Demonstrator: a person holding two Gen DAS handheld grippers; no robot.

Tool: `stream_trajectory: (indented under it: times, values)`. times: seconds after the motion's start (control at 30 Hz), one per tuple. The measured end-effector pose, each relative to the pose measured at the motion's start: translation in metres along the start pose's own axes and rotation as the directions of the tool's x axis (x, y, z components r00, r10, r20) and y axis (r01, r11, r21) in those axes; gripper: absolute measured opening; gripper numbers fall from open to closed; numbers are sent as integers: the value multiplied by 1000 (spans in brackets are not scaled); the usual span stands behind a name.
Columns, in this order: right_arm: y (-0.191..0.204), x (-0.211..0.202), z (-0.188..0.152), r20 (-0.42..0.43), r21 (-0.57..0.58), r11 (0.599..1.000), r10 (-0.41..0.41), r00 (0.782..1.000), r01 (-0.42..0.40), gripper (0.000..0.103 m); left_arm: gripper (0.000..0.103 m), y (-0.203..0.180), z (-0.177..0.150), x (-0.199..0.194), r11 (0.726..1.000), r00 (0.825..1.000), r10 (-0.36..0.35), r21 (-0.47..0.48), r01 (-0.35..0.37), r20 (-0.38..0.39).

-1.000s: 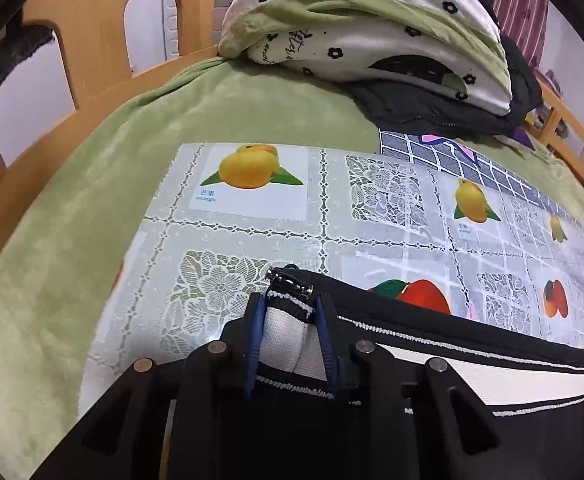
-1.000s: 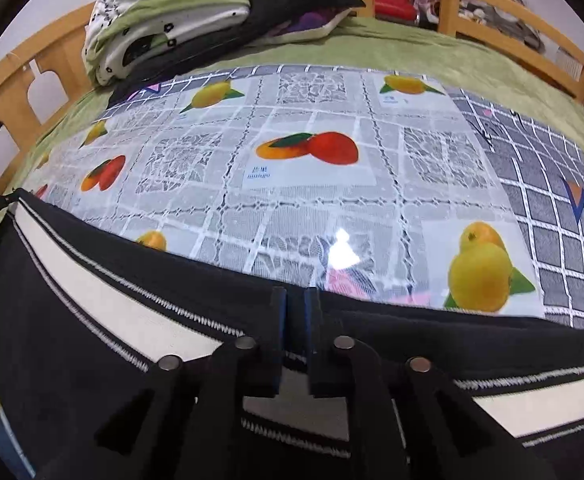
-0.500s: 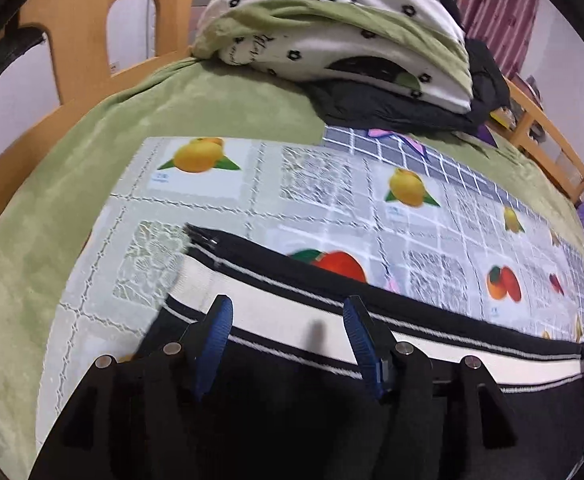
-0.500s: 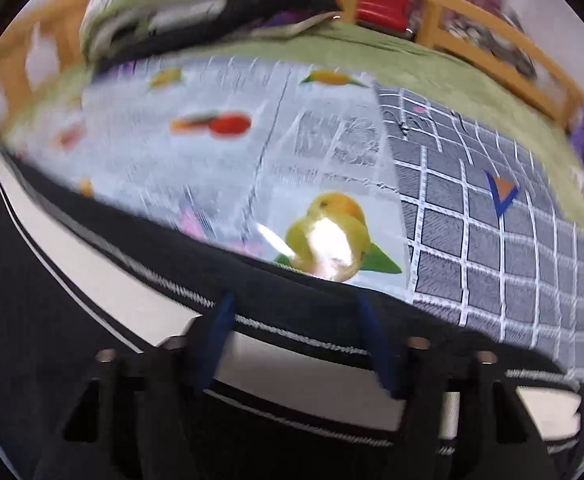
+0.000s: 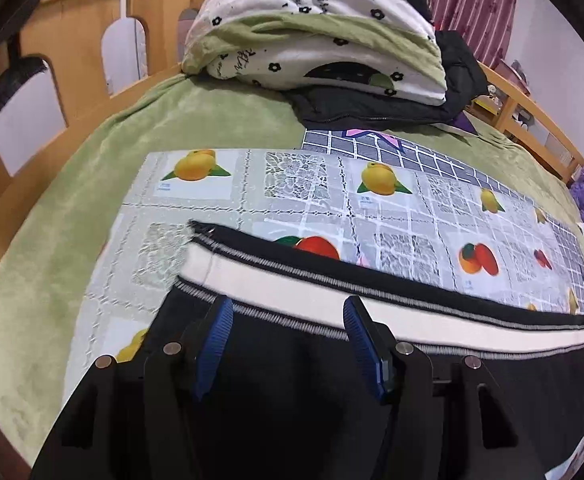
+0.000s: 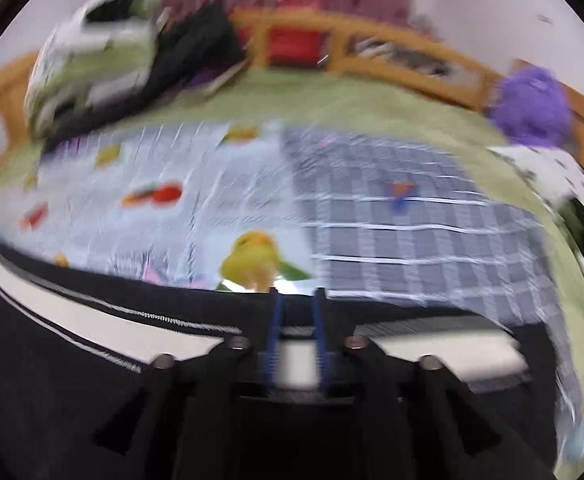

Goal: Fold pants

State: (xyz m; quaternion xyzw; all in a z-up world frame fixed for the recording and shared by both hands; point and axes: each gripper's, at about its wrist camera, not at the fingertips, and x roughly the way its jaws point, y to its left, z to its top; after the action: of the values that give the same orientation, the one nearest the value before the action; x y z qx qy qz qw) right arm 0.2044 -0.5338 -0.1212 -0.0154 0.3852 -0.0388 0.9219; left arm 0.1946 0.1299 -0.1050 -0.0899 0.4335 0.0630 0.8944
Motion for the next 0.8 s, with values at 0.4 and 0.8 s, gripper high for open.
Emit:
stream_trajectory:
  times: [0.4,0.8]
  values:
    - [-28,-36,-38,-141,197,962,-163,977,189,42,55,-4,-43,-88,1000,1000,-11,-26,12,2]
    - [91,-133,-48,10,240,971,-9,1000,6,47,55,48,-100,-128,990,999,-27,-139,30,23]
